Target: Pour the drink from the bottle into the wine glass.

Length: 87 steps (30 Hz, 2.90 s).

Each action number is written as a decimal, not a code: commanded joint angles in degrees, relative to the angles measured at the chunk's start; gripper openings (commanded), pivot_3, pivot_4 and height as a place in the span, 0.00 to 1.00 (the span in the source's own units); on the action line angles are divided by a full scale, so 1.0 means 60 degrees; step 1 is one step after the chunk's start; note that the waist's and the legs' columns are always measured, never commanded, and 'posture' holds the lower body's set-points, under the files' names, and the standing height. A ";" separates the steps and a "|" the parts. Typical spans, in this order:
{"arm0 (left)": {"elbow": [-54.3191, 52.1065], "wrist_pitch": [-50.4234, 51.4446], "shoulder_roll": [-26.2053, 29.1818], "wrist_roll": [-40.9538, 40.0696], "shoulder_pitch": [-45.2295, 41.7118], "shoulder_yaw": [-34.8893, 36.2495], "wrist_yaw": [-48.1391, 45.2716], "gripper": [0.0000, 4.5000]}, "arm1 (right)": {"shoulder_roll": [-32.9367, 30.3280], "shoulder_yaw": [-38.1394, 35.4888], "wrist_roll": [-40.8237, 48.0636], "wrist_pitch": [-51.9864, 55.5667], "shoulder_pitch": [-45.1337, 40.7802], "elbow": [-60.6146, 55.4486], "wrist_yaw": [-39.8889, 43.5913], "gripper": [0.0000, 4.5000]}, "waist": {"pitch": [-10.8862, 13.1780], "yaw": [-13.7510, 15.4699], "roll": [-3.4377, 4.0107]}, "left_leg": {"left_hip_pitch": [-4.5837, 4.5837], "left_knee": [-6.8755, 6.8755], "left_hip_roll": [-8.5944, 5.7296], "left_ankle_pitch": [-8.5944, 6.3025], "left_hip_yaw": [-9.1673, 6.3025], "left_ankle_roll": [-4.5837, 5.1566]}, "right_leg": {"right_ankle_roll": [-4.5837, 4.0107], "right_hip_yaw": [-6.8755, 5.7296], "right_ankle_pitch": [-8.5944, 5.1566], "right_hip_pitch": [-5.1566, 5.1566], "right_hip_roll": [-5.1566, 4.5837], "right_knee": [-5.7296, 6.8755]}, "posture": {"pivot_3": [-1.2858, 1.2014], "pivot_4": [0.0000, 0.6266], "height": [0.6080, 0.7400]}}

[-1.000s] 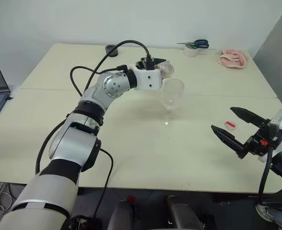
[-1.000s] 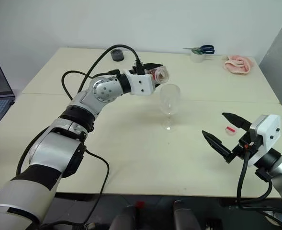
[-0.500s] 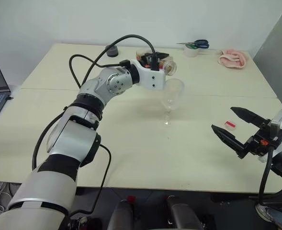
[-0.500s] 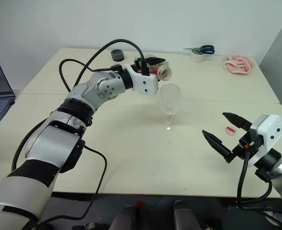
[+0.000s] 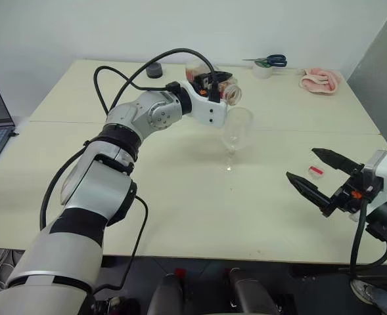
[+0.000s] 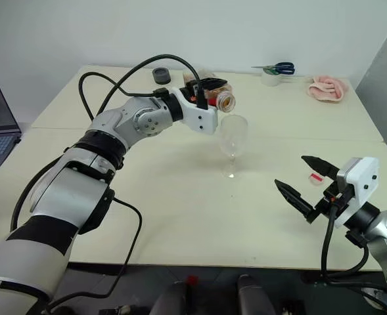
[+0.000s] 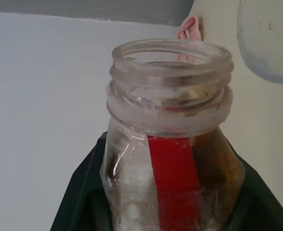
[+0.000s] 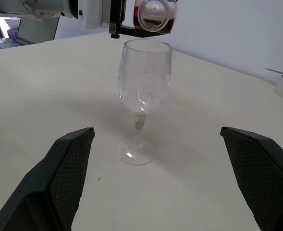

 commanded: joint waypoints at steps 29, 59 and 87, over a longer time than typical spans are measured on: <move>0.0615 -0.0262 0.0151 0.0655 -0.1261 -0.0615 0.1182 0.42 | -0.0044 0.0284 -0.0115 -0.0170 -0.0132 -0.0148 -0.0349 1.00 | 0.0000 0.0001 0.0000 | 0.0002 0.0052 -0.0001 -0.0001 -0.0002 0.0000 | 0.0022 0.0001 0.0013 0.0031 -0.0001 -0.0001 | 0.52 0.24 1.00; 0.0781 -0.0188 0.0110 0.0748 -0.1409 -0.0713 0.1293 0.42 | -0.0053 0.0508 -0.0262 -0.0215 -0.0331 -0.0026 -0.0441 1.00 | 0.0000 0.0002 0.0000 | 0.0002 0.0054 -0.0002 -0.0001 -0.0002 0.0000 | 0.0021 0.0001 0.0014 0.0031 -0.0001 0.0000 | 0.52 0.24 1.00; 0.0897 -0.0216 -0.0003 -0.0095 -0.1280 -0.0133 0.0412 0.41 | -0.0030 0.0776 0.0031 0.0137 -0.1108 0.0084 -0.0766 1.00 | 0.0000 -0.0004 0.0000 | 0.0003 0.0057 -0.0002 -0.0001 -0.0002 0.0001 | 0.0013 0.0001 0.0019 0.0032 -0.0002 0.0002 | 0.52 0.24 1.00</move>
